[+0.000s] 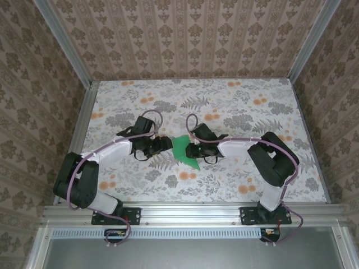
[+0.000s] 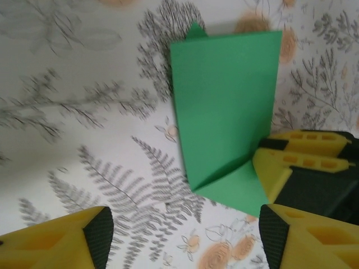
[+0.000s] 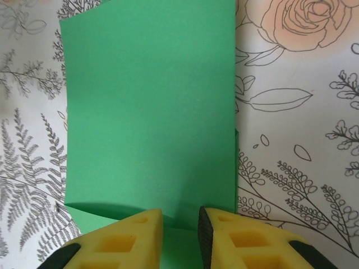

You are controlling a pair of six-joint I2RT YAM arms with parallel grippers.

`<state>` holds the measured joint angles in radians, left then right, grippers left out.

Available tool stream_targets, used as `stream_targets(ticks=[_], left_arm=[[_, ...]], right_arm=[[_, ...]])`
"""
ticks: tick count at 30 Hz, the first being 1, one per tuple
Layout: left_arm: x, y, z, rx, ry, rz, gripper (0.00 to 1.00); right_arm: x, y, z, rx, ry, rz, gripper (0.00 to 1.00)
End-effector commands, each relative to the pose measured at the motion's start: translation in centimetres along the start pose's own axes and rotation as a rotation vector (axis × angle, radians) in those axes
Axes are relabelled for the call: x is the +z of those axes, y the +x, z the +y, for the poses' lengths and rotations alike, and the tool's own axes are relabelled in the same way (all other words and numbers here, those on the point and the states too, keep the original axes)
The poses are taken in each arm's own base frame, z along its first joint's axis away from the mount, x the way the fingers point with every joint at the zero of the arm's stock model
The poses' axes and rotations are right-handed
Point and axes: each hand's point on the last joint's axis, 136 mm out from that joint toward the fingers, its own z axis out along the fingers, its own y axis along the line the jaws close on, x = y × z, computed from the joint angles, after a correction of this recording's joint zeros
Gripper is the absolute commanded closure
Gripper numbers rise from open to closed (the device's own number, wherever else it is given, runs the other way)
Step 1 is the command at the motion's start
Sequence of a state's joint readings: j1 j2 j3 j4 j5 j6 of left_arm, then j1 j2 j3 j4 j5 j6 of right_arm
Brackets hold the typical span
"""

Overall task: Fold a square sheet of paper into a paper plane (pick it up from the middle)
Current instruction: Fold the wing for the fifth time at the center of the table.

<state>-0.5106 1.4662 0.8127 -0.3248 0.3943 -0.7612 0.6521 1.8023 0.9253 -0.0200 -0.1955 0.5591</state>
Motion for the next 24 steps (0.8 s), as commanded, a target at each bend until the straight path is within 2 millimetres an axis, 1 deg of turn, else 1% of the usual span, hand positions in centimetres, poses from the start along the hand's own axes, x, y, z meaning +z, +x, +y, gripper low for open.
stream_targets(ticks=[1,4,8,13,18,24], left_arm=[[0.4,1.1,-1.6,-0.045,0.076,0.026,0.31],[1.1,1.7,-2.1,-0.06,0.091,0.037,0.37],[2.2,2.3,-1.8,-0.098,0.076,0.051,0.45],[3.3,2.1,-1.8,-0.13,0.085,0.047,0.55],[4.1,2.0,-1.1,-0.167,0.058,0.045,0.56],[5.1,1.9,-0.9,-0.192,0.055,0.06,0.57]], right_arm=[[1.1,2.0,-1.8,0.098,-0.012,0.055,0.73],[1.4,2.1,-2.3,0.149,-0.039,0.054,0.73],[1.4,2.3,-2.8,0.168,-0.033,0.057,0.73],[1.5,2.6,-3.2,0.17,-0.024,0.061,0.73],[1.4,2.8,-3.4,0.167,-0.019,0.063,0.73],[1.3,2.8,-3.3,0.165,-0.02,0.061,0.74]])
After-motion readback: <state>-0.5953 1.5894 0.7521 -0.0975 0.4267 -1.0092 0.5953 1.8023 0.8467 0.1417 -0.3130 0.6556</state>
